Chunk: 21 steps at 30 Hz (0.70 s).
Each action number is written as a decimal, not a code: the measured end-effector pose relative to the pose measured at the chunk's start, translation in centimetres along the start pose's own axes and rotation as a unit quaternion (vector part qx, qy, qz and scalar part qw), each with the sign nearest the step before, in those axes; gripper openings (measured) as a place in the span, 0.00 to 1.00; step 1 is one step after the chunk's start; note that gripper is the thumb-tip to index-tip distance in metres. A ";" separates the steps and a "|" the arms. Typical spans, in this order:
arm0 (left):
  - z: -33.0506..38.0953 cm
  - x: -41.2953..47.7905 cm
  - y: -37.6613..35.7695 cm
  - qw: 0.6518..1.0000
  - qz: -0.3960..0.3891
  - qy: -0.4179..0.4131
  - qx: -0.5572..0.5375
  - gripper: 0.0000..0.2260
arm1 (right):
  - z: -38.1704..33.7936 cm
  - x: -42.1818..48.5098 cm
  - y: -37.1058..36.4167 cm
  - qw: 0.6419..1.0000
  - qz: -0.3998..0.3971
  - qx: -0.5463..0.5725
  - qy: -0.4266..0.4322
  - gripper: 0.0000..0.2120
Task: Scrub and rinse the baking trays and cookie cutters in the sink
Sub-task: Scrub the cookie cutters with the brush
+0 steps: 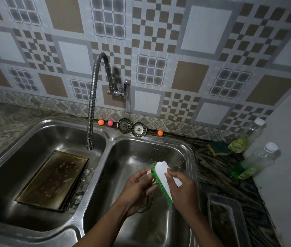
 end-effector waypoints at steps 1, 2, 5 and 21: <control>0.0 -0.1 0.2 1.000 0.009 0.003 0.015 0.14 | 0.1 0.0 0.0 1.000 0.003 0.001 -0.003 0.05; 0.0 -0.2 0.3 0.999 0.016 0.008 0.037 0.15 | 0.1 0.0 0.2 1.000 0.010 0.012 -0.008 0.05; -0.1 -0.4 1.3 0.983 0.025 0.018 0.179 0.25 | -0.2 0.0 0.8 0.998 0.017 0.054 -0.006 0.05; 0.2 -0.7 2.8 0.954 0.069 0.010 0.291 0.25 | 0.9 -0.4 1.5 0.996 -0.061 0.044 -0.044 0.05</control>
Point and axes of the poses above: each hand's wrist, its own x-axis towards the middle knuckle, its own y-axis out of the back of the hand, z = x × y, the point moved 2 cm from there along x, towards the middle knuckle, and after that the axes turned 15 degrees about -z, right-handed, at the moved point
